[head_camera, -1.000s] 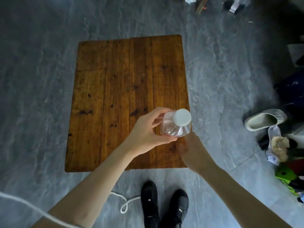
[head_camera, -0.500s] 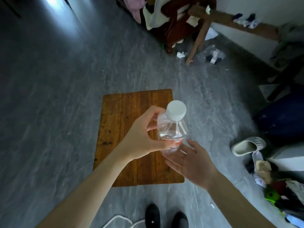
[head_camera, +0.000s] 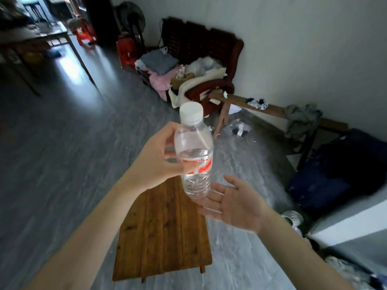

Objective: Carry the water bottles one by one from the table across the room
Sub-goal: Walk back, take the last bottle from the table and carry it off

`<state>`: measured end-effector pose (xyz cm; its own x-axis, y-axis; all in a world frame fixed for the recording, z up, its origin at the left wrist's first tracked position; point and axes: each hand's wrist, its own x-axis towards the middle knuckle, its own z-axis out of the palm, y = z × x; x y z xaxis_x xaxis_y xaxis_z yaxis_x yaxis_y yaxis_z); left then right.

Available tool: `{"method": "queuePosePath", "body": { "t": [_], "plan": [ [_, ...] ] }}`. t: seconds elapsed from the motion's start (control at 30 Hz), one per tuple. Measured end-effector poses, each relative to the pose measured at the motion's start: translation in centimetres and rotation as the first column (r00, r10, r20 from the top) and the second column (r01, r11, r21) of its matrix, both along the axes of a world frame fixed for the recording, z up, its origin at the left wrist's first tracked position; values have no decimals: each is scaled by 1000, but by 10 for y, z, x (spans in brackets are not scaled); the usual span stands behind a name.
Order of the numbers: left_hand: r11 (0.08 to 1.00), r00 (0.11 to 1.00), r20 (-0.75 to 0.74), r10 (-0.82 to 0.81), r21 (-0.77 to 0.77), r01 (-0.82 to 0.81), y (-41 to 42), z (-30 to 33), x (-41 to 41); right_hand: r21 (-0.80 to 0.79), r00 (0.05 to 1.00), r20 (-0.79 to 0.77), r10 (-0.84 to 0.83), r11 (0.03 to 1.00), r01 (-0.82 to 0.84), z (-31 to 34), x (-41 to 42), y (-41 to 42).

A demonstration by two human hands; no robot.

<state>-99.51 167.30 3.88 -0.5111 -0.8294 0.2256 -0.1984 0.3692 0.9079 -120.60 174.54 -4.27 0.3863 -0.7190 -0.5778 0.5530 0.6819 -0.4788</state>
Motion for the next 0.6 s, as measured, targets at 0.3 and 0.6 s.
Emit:
{"method": "queuePosePath", "body": {
  "t": [0.3,0.6],
  "plan": [
    [993,999,52,-1,-116,7,15,53,-20,-81,1000,1,2,997,-2,46,-13,13],
    [992,992,123,40,-123,-25,19,62,-20,-85,999,0,41,996,-41,55,-7,16]
  ]
}}
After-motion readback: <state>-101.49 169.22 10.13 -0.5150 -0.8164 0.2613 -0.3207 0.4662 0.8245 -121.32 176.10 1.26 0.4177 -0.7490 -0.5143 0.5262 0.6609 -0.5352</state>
